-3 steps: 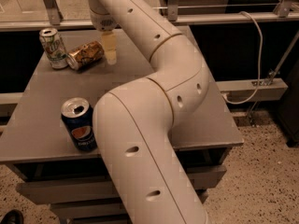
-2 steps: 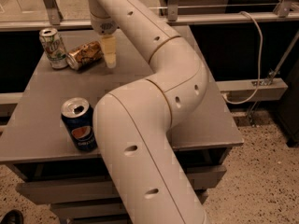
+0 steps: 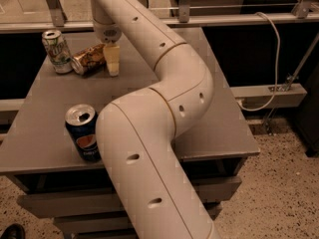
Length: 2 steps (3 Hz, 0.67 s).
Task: Place orange can upright
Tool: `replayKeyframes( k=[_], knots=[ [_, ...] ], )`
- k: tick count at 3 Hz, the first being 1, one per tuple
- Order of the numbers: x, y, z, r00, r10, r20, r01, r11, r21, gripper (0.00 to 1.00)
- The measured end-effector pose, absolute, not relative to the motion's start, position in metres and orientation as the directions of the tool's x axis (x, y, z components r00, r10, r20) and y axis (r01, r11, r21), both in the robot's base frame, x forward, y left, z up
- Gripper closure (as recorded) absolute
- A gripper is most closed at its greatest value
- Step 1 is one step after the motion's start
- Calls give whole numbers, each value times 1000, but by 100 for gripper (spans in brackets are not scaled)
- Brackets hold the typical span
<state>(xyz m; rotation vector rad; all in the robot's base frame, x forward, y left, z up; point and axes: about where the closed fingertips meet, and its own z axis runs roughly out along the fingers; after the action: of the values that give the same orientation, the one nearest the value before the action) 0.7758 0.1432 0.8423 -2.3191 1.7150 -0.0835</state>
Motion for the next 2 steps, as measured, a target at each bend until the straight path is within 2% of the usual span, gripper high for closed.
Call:
replayKeyframes(
  k=[2],
  knots=[
    [776, 145, 853, 270, -959, -88, -939, -242, -244, 83]
  ],
)
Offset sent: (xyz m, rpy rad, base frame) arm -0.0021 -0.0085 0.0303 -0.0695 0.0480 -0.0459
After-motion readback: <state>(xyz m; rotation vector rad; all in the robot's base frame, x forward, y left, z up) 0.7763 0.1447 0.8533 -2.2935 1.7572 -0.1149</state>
